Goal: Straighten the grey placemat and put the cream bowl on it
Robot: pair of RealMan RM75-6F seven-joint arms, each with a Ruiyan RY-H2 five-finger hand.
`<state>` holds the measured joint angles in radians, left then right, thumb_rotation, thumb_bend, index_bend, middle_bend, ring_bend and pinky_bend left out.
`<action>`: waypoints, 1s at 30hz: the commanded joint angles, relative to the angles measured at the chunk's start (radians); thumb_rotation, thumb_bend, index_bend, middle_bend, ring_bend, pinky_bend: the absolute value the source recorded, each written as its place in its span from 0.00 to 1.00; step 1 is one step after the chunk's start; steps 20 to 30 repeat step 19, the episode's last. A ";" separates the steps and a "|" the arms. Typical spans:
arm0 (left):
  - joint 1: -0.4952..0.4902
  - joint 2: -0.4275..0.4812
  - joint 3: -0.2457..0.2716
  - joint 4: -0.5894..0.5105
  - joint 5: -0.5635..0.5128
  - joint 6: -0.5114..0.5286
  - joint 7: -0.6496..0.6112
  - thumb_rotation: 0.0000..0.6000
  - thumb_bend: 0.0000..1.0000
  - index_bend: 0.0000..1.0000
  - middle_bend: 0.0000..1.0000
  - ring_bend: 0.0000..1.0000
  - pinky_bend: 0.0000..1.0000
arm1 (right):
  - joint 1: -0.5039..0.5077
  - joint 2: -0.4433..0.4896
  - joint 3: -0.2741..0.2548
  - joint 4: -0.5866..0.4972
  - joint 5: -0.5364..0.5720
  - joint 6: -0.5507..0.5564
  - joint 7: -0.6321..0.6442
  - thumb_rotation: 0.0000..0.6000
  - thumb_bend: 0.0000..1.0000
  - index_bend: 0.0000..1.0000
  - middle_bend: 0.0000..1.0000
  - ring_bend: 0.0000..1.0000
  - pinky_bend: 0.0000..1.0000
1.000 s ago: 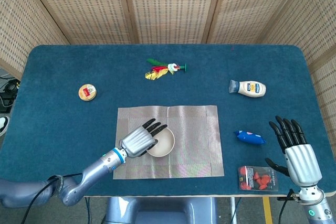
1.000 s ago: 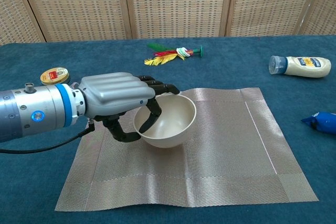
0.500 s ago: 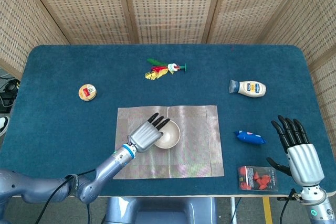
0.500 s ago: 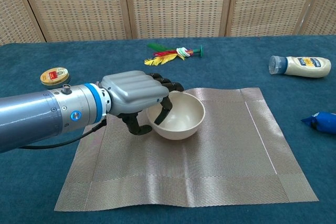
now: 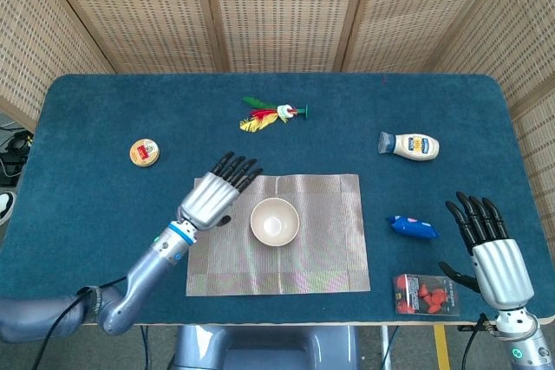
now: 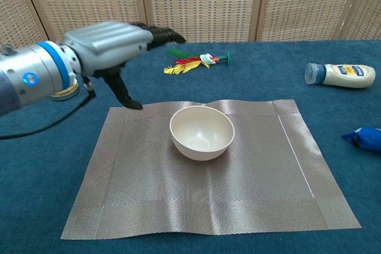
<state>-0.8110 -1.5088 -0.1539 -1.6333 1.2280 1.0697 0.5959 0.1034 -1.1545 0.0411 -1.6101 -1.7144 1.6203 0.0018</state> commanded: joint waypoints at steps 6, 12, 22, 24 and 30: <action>0.203 0.240 0.042 -0.098 0.011 0.223 -0.046 1.00 0.00 0.00 0.00 0.00 0.00 | -0.002 0.000 -0.001 0.000 -0.002 0.003 -0.002 1.00 0.00 0.05 0.00 0.00 0.00; 0.411 0.347 0.133 -0.114 0.028 0.400 -0.227 1.00 0.00 0.00 0.00 0.00 0.00 | -0.006 -0.005 0.010 0.008 0.014 0.009 -0.032 1.00 0.00 0.02 0.00 0.00 0.00; 0.587 0.377 0.212 -0.086 0.095 0.546 -0.412 1.00 0.00 0.00 0.00 0.00 0.00 | -0.008 -0.014 0.021 -0.005 0.082 -0.036 -0.117 1.00 0.00 0.00 0.00 0.00 0.00; 0.587 0.377 0.212 -0.086 0.095 0.546 -0.412 1.00 0.00 0.00 0.00 0.00 0.00 | -0.008 -0.014 0.021 -0.005 0.082 -0.036 -0.117 1.00 0.00 0.00 0.00 0.00 0.00; 0.587 0.377 0.212 -0.086 0.095 0.546 -0.412 1.00 0.00 0.00 0.00 0.00 0.00 | -0.008 -0.014 0.021 -0.005 0.082 -0.036 -0.117 1.00 0.00 0.00 0.00 0.00 0.00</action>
